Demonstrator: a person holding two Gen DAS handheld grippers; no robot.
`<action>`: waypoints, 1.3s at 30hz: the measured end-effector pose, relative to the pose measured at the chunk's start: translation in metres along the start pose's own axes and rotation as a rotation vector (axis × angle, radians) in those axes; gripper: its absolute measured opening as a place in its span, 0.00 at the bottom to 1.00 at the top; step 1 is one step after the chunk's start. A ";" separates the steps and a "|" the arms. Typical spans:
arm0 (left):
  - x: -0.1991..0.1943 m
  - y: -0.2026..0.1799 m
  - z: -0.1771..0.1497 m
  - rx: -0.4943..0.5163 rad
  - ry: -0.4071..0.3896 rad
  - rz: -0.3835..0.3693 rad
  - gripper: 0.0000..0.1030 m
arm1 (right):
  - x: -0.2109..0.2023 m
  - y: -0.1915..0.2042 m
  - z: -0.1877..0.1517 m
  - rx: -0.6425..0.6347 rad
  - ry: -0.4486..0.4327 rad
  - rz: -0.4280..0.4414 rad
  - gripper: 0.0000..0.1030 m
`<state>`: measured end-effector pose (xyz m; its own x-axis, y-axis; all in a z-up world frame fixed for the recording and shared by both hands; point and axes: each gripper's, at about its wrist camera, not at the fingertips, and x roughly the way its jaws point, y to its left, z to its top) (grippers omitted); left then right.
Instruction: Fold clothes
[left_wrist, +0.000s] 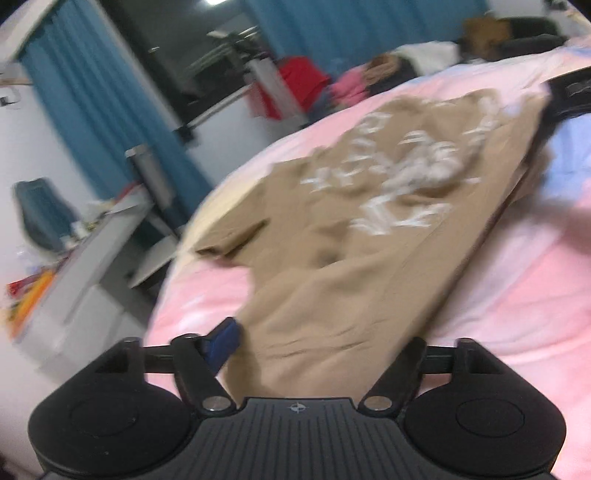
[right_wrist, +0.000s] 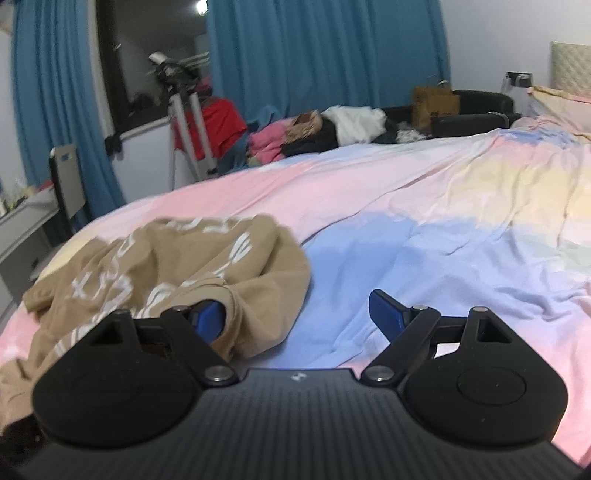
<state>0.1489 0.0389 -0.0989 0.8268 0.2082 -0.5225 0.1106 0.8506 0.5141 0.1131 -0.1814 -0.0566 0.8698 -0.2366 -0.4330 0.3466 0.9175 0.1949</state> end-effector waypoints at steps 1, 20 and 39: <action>-0.002 0.006 0.001 -0.043 -0.009 0.011 0.82 | 0.003 0.000 -0.001 -0.008 0.002 -0.009 0.81; -0.131 0.130 0.065 -0.664 -0.467 0.137 0.85 | -0.087 0.002 0.094 -0.021 -0.400 0.061 0.81; -0.415 0.293 0.231 -0.829 -0.841 0.154 0.88 | -0.341 -0.008 0.355 -0.033 -0.764 0.352 0.83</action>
